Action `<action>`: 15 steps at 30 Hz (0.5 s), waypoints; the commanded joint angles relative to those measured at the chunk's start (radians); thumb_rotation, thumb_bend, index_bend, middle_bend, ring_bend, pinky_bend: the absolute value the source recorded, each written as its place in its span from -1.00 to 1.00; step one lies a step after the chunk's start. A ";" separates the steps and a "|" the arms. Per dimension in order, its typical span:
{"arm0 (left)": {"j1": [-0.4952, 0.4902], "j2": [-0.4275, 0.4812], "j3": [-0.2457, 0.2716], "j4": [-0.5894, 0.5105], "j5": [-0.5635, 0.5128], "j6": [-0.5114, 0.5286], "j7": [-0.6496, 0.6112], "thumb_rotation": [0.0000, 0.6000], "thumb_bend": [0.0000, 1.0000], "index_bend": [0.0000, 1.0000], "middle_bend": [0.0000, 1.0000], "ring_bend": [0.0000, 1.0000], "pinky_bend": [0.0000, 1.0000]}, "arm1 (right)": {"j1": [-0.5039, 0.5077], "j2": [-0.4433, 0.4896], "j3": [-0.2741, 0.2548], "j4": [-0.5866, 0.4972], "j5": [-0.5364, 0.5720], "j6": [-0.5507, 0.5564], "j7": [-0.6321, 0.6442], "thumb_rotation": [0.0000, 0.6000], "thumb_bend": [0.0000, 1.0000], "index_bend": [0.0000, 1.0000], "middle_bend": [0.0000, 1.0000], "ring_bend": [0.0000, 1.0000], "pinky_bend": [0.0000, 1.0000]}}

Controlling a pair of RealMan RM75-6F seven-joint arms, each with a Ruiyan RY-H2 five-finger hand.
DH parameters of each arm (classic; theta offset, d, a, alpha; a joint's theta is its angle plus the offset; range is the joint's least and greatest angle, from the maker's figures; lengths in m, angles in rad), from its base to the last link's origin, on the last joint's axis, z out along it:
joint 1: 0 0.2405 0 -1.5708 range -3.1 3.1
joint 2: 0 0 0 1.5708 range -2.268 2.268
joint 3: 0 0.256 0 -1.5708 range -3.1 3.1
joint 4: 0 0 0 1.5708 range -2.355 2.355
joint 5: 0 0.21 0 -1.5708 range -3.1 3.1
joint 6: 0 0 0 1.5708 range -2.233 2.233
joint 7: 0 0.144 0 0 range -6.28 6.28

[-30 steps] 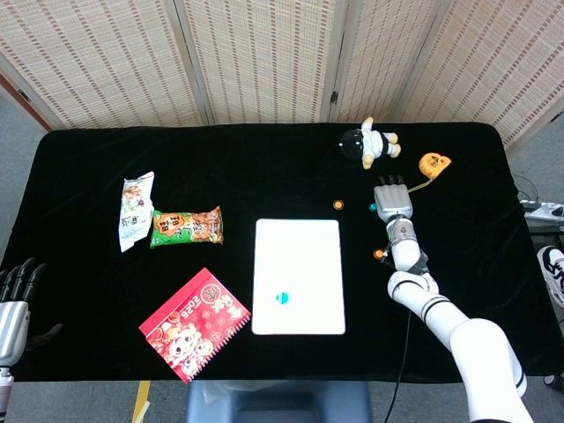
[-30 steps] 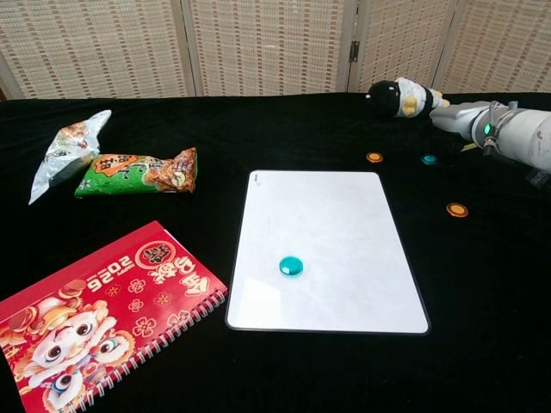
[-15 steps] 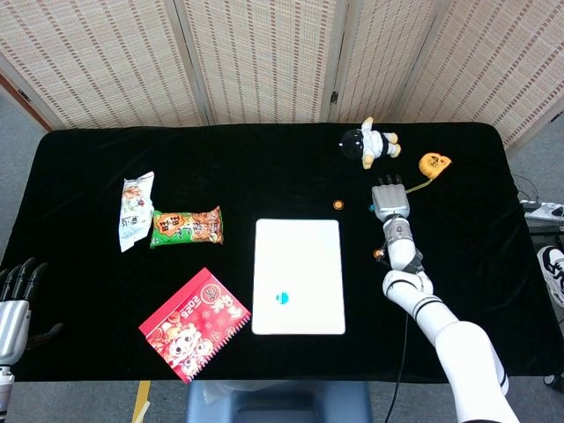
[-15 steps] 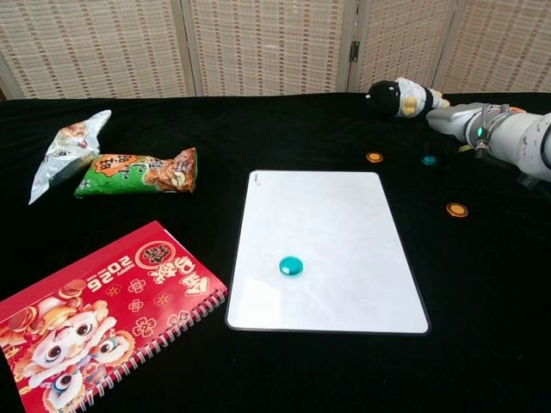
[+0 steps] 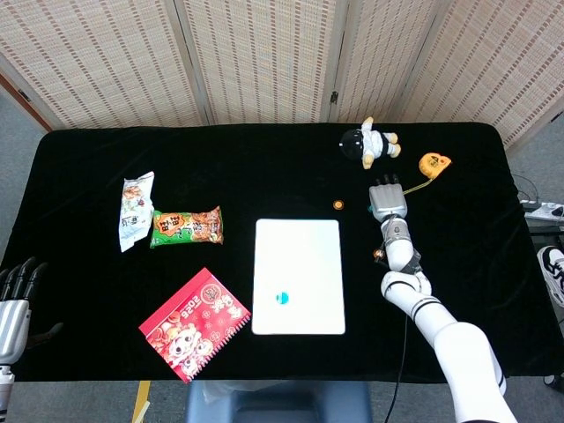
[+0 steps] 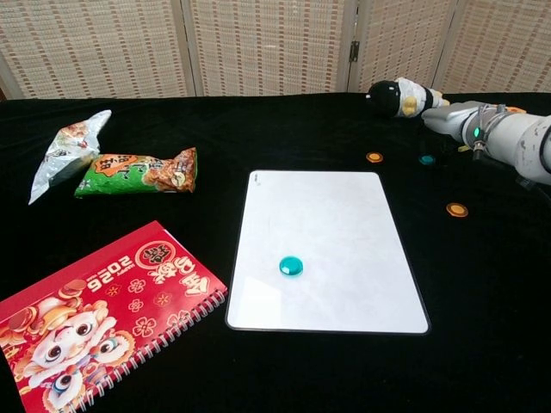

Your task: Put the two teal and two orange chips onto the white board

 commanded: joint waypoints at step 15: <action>-0.008 0.002 -0.002 -0.013 0.022 0.009 0.004 1.00 -0.80 -1.00 -1.00 -1.00 -1.00 | -0.201 0.438 -0.157 -0.908 -0.358 0.309 0.083 1.00 -0.42 -0.06 -0.72 -0.91 -1.00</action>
